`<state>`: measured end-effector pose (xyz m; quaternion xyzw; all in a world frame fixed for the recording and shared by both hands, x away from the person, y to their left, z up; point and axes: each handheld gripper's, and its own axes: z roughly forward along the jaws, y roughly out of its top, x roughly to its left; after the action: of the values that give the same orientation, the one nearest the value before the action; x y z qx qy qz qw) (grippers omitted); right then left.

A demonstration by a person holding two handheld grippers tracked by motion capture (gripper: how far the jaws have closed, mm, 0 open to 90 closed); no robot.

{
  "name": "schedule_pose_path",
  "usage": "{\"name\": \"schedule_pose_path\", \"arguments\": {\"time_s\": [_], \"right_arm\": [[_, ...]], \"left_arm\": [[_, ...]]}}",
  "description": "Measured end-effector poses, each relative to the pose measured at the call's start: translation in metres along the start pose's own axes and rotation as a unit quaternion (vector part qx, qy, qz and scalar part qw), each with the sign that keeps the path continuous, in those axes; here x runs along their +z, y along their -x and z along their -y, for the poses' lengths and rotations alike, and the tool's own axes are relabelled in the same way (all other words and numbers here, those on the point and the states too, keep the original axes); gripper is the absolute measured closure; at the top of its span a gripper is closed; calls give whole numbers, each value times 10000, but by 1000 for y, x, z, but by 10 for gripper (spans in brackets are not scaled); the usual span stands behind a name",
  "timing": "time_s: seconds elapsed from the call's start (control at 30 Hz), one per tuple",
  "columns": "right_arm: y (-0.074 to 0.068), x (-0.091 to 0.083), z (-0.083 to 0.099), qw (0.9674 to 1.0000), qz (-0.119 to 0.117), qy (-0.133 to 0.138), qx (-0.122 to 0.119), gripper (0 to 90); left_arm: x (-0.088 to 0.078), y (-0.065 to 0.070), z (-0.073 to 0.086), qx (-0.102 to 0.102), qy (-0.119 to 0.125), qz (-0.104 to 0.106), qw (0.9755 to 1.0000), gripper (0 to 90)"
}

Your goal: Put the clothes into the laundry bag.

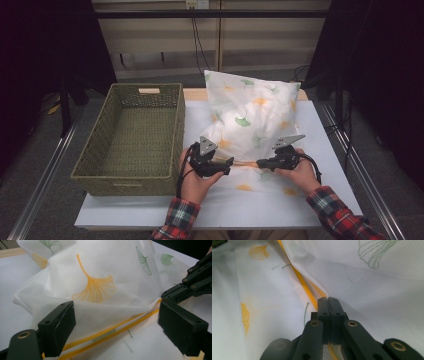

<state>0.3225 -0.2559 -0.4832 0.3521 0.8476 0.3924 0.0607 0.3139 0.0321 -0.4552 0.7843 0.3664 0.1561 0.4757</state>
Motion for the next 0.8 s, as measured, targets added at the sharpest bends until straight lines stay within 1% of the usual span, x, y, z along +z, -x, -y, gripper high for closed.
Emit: {"name": "schedule_pose_path", "arguments": {"time_s": [0.1, 0.13, 0.23, 0.33, 0.4, 0.5, 0.53, 0.57, 0.6, 0.67, 0.7, 0.73, 0.8], "right_arm": [[0, -1, -1, 10000, 31, 7, -34, 891], [-1, -1, -1, 10000, 12, 19, -8, 886], [-2, -1, -1, 10000, 13, 22, -47, 875], [-3, -3, -2, 9999, 14, 76, -105, 875], [-3, -4, -3, 9999, 5, 57, -95, 875], [-3, -4, -2, 9999, 12, 25, -166, 875], [-4, -4, -2, 9999, 27, 21, -139, 874], [-4, -5, -2, 9999, 36, 29, -135, 874], [-4, -5, -2, 9999, 28, 73, -116, 872], [-3, -7, -3, 9999, 31, 71, -108, 864], [-3, -7, -3, 9999, 79, 92, -94, 853], [-3, -7, -3, 9999, 42, 103, -108, 841], [-4, -10, -5, 9998, 90, 163, -109, 817]], "left_arm": [[0, 0, -1, 16, 6, 32, 10000, 146], [1, 0, -2, 22, 14, 30, 10000, 145], [2, 0, -1, 28, -14, 57, 10000, 145], [1, 0, -2, 6, -8, 30, 10000, 145], [0, 0, -2, -24, 19, 43, 10000, 144], [-1, -1, -3, -6, 20, 41, 10000, 143], [-1, -1, -3, 26, -1, 29, 10000, 143], [-1, -1, -3, -8, 9, 30, 10000, 143], [-1, -2, -3, 14, 2, 3, 10000, 143], [-1, -2, -3, -18, 3, -26, 10000, 142], [-2, -2, -3, -24, 27, -11, 10000, 141], [-2, -3, -4, 18, 27, 10, 10000, 140], [-2, -3, -5, -6, 52, 4, 10000, 140]]}}
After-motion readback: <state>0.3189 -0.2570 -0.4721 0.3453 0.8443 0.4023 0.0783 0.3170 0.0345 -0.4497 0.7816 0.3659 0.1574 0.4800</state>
